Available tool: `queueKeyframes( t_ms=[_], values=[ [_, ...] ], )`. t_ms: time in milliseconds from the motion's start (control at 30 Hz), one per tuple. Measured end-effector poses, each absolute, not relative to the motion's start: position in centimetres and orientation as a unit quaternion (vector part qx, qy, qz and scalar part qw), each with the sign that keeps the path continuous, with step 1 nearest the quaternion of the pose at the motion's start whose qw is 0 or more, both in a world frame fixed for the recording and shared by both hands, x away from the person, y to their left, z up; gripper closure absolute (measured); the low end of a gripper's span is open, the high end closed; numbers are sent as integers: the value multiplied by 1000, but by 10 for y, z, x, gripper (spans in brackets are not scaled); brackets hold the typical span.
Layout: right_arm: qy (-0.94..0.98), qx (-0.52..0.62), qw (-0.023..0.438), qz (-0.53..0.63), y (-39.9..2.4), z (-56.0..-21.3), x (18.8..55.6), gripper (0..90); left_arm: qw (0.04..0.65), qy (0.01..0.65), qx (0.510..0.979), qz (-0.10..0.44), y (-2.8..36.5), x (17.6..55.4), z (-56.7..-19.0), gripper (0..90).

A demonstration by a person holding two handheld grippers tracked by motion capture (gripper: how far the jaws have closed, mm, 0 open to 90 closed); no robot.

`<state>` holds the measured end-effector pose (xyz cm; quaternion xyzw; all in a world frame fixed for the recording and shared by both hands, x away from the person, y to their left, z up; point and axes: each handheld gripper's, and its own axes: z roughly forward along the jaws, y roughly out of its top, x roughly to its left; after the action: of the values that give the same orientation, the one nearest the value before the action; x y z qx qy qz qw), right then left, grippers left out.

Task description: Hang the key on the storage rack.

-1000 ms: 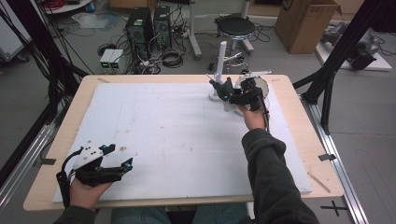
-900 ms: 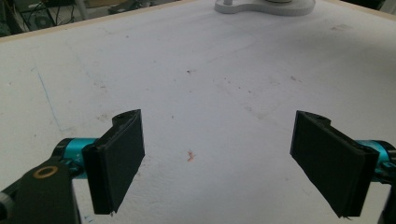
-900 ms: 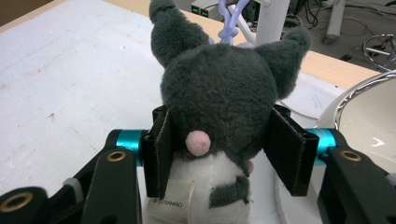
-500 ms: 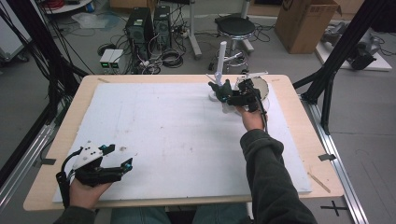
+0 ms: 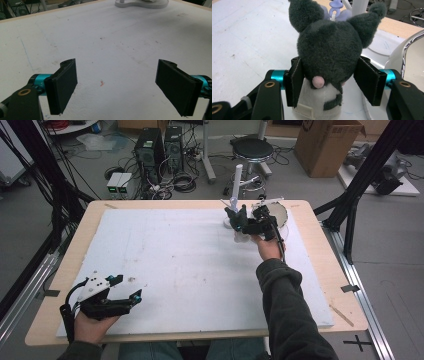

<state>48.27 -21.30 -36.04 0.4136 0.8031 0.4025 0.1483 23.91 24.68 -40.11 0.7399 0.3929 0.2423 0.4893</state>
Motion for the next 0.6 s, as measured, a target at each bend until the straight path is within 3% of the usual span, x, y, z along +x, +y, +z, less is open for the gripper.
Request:
queueKeyframes(
  t_ms=[600],
  values=[
    [795,422,133,415,-217,-361,483,383,489,393,740,242,246,239,-401,180]
  ],
)
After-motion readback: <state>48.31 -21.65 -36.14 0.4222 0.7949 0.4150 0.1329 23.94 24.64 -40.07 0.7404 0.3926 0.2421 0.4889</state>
